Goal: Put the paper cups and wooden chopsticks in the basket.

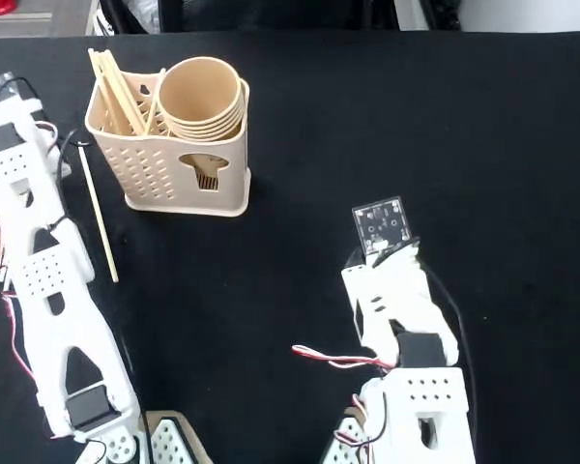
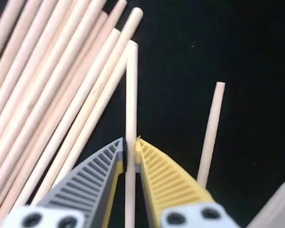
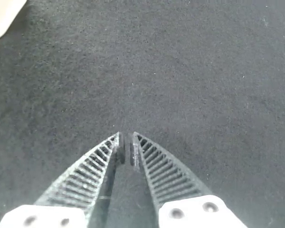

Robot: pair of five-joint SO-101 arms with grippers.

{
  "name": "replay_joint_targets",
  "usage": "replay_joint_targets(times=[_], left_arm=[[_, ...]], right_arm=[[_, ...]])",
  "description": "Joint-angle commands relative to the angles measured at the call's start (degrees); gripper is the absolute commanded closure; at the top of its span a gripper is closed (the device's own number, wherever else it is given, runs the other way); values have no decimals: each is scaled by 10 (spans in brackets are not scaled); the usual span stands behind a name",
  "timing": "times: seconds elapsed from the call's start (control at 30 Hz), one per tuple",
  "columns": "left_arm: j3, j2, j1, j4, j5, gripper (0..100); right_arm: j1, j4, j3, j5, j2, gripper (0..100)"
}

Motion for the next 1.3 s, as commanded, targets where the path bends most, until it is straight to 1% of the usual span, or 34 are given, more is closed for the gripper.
replay_joint_targets(times=[0.0,0.17,0.3,0.47,0.57,0.63,0.77,0.9,1.0,1.1,1.27], left_arm=[[-21,-86,-2,24,4,971],[-21,-178,-2,81,1,971],[-19,-237,-9,84,1,972],[7,-295,-46,85,2,972],[87,-334,-63,85,2,972],[166,-373,-68,85,-3,972],[330,-480,-63,83,-40,971],[431,-583,-61,72,-40,971],[495,-644,-62,29,-41,971],[590,-702,-61,-15,-42,971],[791,-833,-49,-144,-42,971]], right_arm=[[-3,-10,-6,4,-8,956],[-3,-10,-6,4,-8,956],[-3,-10,-5,4,-8,956],[-3,-10,-5,4,-8,956],[-3,-10,-5,4,-8,956],[-3,-10,-5,4,-8,956],[-3,-10,-5,4,-8,956],[-3,-10,-4,4,-8,956],[-3,-10,-4,4,-8,956],[-3,-10,-4,4,-8,956],[-3,-10,-4,4,-8,956]])
